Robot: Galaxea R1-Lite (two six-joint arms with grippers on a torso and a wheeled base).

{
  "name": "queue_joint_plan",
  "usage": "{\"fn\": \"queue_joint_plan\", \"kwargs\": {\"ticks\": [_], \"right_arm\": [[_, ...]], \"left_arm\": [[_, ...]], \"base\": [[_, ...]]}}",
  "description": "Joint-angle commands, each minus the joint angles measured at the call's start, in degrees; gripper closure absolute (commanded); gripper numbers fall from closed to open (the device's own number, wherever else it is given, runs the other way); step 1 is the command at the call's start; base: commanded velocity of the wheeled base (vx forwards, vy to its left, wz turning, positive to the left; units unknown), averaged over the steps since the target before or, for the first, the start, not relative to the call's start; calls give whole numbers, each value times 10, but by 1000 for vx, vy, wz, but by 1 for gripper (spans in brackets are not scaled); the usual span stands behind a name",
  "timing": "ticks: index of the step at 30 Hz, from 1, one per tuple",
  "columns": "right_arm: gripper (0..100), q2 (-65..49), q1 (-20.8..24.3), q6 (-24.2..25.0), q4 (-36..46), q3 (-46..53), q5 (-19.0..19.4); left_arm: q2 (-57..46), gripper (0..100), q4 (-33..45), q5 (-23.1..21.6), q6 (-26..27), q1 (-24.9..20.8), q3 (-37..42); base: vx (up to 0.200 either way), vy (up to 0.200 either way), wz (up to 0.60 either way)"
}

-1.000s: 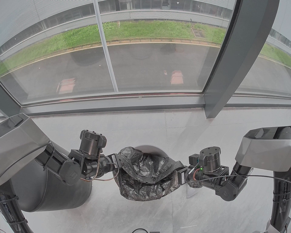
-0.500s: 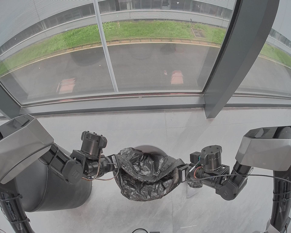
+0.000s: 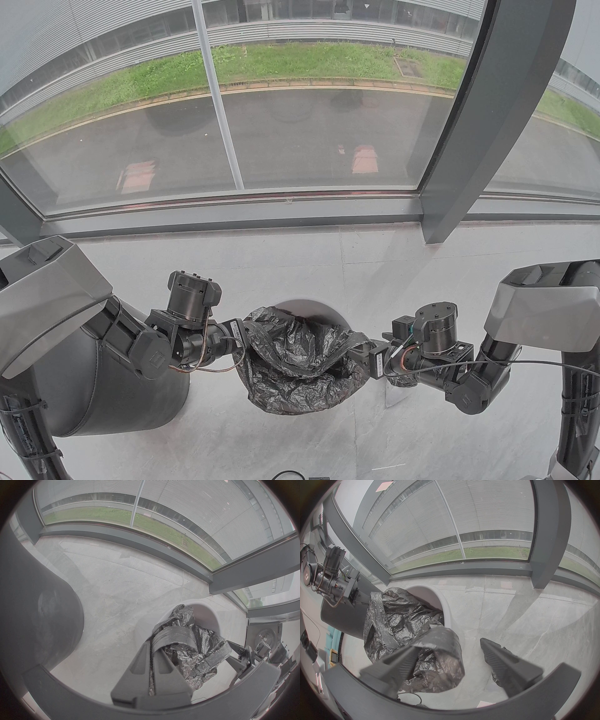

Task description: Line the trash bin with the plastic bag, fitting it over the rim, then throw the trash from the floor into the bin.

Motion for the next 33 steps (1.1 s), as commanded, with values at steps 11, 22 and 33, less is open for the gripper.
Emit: {"fn": "queue_joint_plan", "kwargs": {"ticks": [11, 22, 33], "right_arm": [[0, -96, 12, -46, 0, 83, 2], [0, -72, 128, -110, 9, 19, -42], [0, 15, 169, -122, 26, -36, -55]], "left_arm": [[-3, 100, -1, 0, -2, 1, 0], [-6, 100, -1, 0, -4, 9, 5], [-6, 100, -1, -1, -4, 9, 0]], "base": [[0, 0, 0], [0, 0, 0], [0, 0, 0]]}}
